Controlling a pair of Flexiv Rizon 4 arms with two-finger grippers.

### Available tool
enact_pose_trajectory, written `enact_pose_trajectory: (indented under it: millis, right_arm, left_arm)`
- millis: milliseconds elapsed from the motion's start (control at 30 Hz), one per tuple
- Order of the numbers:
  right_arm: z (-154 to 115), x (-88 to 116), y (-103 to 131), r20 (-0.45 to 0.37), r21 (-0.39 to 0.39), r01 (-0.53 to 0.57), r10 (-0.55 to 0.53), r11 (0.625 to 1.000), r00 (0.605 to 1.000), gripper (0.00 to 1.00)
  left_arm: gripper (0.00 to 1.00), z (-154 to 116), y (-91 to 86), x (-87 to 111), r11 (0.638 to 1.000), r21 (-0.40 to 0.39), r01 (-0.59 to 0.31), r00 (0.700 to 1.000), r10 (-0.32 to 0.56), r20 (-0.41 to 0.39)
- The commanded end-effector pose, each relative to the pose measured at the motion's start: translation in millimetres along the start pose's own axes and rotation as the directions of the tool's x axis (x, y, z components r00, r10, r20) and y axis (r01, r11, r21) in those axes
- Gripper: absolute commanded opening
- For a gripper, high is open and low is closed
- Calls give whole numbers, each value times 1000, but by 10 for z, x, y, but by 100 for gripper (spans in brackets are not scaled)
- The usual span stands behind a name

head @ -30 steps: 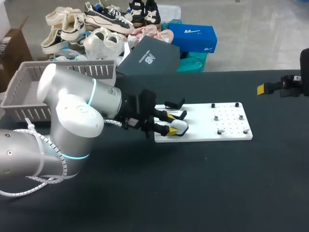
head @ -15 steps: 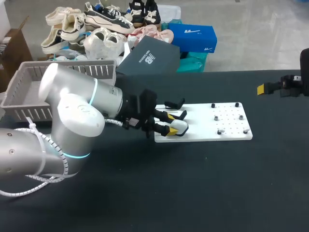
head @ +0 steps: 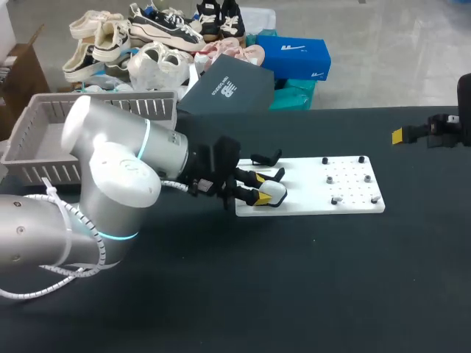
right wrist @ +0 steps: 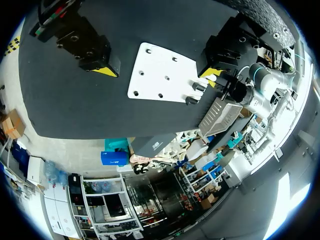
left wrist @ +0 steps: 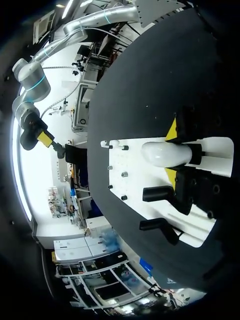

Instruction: Pick up each earbud case from the left stands, insert the matching earbuds, close the lid, and place the case in the box.

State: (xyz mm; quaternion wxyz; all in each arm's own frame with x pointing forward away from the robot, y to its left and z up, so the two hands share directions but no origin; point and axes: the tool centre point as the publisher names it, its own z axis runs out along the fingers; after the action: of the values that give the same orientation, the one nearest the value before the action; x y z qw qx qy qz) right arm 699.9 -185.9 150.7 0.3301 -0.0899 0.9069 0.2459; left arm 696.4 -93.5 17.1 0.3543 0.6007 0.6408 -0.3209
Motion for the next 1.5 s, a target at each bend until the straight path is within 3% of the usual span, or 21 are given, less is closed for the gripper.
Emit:
enact_pose_trajectory:
  millis: [33,67,100,133,500,900,1033,1500]
  right_arm:
    - [2,0,-5,0,-1,0,0,1000,1000,100]
    - [2,0,-5,0,-1,0,0,1000,1000,100]
    - [2,0,-5,0,-1,0,0,1000,1000,100]
    - [2,0,-5,0,-1,0,0,1000,1000,100]
    - [2,0,-5,0,-1,0,0,1000,1000,100]
    - [2,0,-5,0,-1,0,0,1000,1000,100]
    - [2,0,-5,0,-1,0,0,1000,1000,100]
    - [2,0,-5,0,-1,0,0,1000,1000,100]
  left_arm:
    - [19,9,18,-6,1000,5,-3,1000,3,1]
    - [11,4,13,-8,1000,6,-5,1000,5,2]
    - [11,1,10,-9,1000,7,-6,1000,6,2]
    - [0,-5,6,-10,1000,8,-7,1000,7,3]
    - [0,-153,-25,-101,1000,9,-14,999,13,42]
    - [0,-480,-247,-531,998,40,-39,984,31,174]
    - [0,-528,-339,-679,998,55,-8,978,-4,209]
    - [0,-617,-543,-935,998,51,-37,953,20,301]
